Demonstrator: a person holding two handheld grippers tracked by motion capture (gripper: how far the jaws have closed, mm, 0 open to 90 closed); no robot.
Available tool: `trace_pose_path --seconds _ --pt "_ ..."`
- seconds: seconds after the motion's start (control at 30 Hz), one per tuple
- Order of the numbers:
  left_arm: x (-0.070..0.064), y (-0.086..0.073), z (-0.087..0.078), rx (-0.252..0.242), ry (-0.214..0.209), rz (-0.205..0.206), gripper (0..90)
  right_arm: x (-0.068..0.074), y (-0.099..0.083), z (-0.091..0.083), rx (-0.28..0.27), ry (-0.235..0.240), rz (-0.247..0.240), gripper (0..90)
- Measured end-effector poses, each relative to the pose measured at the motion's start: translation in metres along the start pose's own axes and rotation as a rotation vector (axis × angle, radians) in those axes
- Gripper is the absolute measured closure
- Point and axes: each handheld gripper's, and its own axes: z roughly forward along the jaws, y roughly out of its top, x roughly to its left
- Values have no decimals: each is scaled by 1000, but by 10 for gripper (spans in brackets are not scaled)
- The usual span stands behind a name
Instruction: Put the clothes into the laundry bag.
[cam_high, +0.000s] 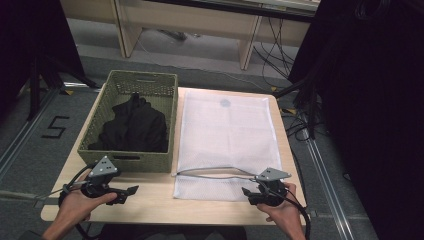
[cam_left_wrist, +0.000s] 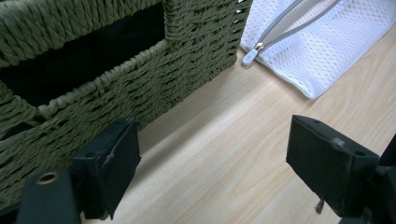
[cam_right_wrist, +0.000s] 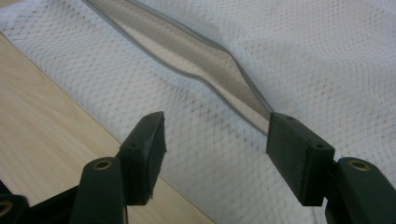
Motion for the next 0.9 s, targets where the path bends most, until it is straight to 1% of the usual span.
trace_pose_path --seconds 0.03,0.07,0.17,0.2,0.3,0.4,0.43,0.5,0.57,0.6,0.67,0.7,0.73,0.77,0.8,0.83,0.87,0.9 --pt "0 0 0 -1 -2 -5 166 -1 0 1 -8 -3 -13 385" --pt "-1 0 0 -4 -1 -10 166 0 0 1 -5 -3 -2 385" --pt "-1 0 -1 -4 2 -16 166 -1 0 1 -4 -5 -3 385" --pt "-1 0 0 -11 2 -1 166 -1 0 1 -5 -9 -6 385" --pt "-1 0 0 -1 -6 -13 166 -1 0 1 -5 -12 -3 385" --pt "0 0 -1 1 -3 4 166 -3 0 2 -10 -19 -13 385" --pt "-1 0 0 0 -3 1 166 -4 1 2 3 -15 -17 385" --pt "-1 0 0 2 -3 0 166 -4 1 2 6 -13 -10 385" --pt "-1 0 0 3 -4 3 166 -4 1 3 -4 -21 -4 385" --pt "-1 0 0 -2 -4 -3 166 -5 1 3 -2 -22 -5 385" --pt "-1 0 0 2 -4 4 166 -7 2 3 6 -25 -23 386" --pt "-1 0 0 3 -1 4 166 -7 3 4 2 -25 -6 386" --pt "-1 0 0 0 -6 3 166 -6 4 4 3 -25 18 386" --pt "-2 0 0 -3 -7 0 166 -9 4 5 3 -30 -8 386" --pt "-2 0 0 -2 -7 1 166 -10 5 5 10 -27 -10 387" --pt "-2 0 0 -2 -7 1 166 -10 5 8 -4 -36 -7 388" --pt "-2 0 0 -2 1 3 166 -10 7 8 5 -30 6 390" --pt "-2 0 0 -5 2 3 166 -12 7 8 12 -33 -6 391"
